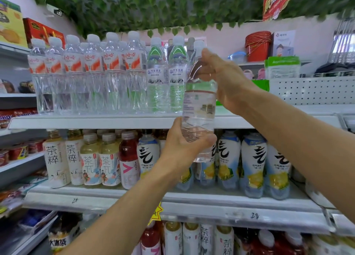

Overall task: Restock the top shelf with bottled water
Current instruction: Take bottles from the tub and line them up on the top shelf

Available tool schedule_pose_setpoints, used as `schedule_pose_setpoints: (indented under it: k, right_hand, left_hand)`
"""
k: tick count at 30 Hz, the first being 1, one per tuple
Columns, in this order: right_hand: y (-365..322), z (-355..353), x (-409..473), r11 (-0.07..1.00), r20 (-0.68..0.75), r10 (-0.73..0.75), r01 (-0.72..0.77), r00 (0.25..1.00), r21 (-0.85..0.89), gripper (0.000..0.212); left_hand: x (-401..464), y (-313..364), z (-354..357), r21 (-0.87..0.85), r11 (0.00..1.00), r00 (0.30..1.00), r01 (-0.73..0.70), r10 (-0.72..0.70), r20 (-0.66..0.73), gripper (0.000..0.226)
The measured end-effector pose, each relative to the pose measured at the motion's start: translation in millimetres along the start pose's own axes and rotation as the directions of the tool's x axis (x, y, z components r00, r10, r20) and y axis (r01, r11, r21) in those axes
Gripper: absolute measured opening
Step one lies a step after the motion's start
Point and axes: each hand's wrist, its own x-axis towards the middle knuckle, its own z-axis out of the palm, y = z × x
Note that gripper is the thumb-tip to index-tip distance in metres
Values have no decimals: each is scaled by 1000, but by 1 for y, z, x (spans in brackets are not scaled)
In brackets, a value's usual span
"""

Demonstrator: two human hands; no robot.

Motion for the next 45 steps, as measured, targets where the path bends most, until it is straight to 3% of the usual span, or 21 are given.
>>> schedule_pose_setpoints:
  k: [2,4,6,8,10,13,17,22,26,29,32,36,40,43,45]
  right_hand:
    - [2,-5,3,982,84,116,-127,990,141,35]
    - [9,-10,2,943,113,191,-215,975,254,33]
    - [14,-13,-1,912,104,229,-251,968,326,32]
    - [13,-12,-5,907,99,217,-238,971,347,34]
    - [7,-10,-5,918,64,187,-198,980,344,32]
    - [-2,-10,1,947,-8,128,-120,992,298,23]
    - [-8,-12,12,989,-101,59,-44,993,144,24]
    - [-20,-8,31,996,-239,-8,28,971,82,29]
    - [-36,-9,49,980,-356,-177,130,918,-151,35]
    - [-38,-12,64,954,-430,-256,156,866,-254,29]
    - [-28,-14,80,943,-453,-277,150,847,-297,34]
    - [-15,-12,91,941,-410,-222,84,885,-329,39]
    - [-13,-13,88,950,-339,-129,19,932,-312,62]
    - [3,-16,70,935,-239,-45,-44,970,-353,78]
    - [27,-26,52,932,-143,24,-74,989,-355,69]
  left_hand:
    - [-2,2,-4,-302,943,968,142,-68,242,53]
    - [-3,2,-6,-534,793,880,294,-8,474,62]
    - [-2,2,-7,-597,712,817,370,57,574,79]
    - [2,3,-8,-589,706,787,393,73,612,88]
    - [4,5,-9,-560,728,783,396,52,620,80]
    - [6,9,-9,-480,813,874,330,-70,482,48]
    - [9,5,-14,-145,969,960,202,-166,227,49]
    - [17,17,-17,124,991,996,49,-59,74,49]
    - [31,19,-19,172,982,994,-76,88,-63,43]
    - [45,11,-20,322,937,980,-134,173,-94,45]
    - [62,3,-22,525,829,964,-193,260,-57,50]
    - [95,0,-22,715,666,911,-215,400,-99,58]
    - [123,-1,-21,779,610,880,-142,439,-184,76]
    - [130,-11,-21,819,556,868,-137,466,-171,89]
    - [130,-18,-22,836,524,848,-163,507,-152,90]
